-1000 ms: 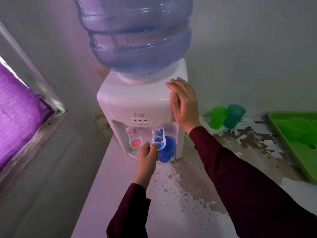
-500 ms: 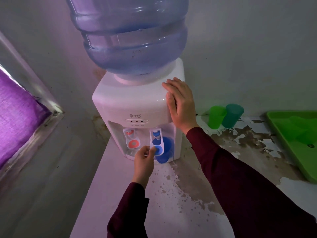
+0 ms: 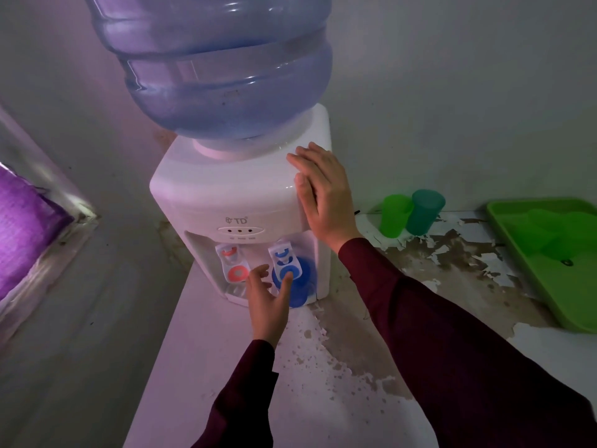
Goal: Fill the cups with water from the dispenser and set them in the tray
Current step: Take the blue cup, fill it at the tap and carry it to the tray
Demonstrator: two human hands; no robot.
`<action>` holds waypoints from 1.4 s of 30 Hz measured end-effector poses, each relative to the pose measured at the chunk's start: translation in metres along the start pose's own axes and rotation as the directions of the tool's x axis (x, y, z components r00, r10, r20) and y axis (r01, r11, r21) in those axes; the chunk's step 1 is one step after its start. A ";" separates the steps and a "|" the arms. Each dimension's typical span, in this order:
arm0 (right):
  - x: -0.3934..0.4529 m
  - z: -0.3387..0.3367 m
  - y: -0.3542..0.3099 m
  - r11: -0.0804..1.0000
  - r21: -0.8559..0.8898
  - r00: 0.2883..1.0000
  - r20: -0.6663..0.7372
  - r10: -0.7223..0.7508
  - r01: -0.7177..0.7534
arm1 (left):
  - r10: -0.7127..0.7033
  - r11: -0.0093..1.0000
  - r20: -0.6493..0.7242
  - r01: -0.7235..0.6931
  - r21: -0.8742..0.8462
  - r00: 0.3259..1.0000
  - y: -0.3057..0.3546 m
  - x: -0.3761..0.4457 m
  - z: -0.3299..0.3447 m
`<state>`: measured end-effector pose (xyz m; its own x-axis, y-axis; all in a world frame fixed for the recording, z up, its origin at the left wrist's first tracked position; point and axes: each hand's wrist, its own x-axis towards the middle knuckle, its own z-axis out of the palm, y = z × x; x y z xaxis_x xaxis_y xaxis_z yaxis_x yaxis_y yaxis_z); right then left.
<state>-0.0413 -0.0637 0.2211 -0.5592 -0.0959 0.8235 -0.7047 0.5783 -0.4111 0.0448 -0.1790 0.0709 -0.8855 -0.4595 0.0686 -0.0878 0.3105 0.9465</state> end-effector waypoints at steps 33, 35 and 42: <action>-0.245 -0.120 0.054 0.542 0.121 0.532 0.454 0.715 -0.832 | -0.044 0.992 0.565 0.105 -0.075 0.824 0.022 -0.092 0.092; -0.251 -0.143 0.072 0.493 0.156 0.514 0.360 0.779 -0.856 | -0.018 0.994 0.625 0.081 -0.073 0.780 0.034 -0.107 0.125; -0.250 -0.253 0.165 0.439 0.181 0.467 0.168 0.868 -0.880 | 0.067 0.995 0.742 0.015 -0.103 0.667 0.095 -0.151 0.256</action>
<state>0.0927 0.2609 0.0466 -0.9464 0.3208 -0.0376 0.1036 0.1914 -0.9760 0.0536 0.1330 0.0702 -0.9352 0.3315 -0.1245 -0.0533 0.2158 0.9750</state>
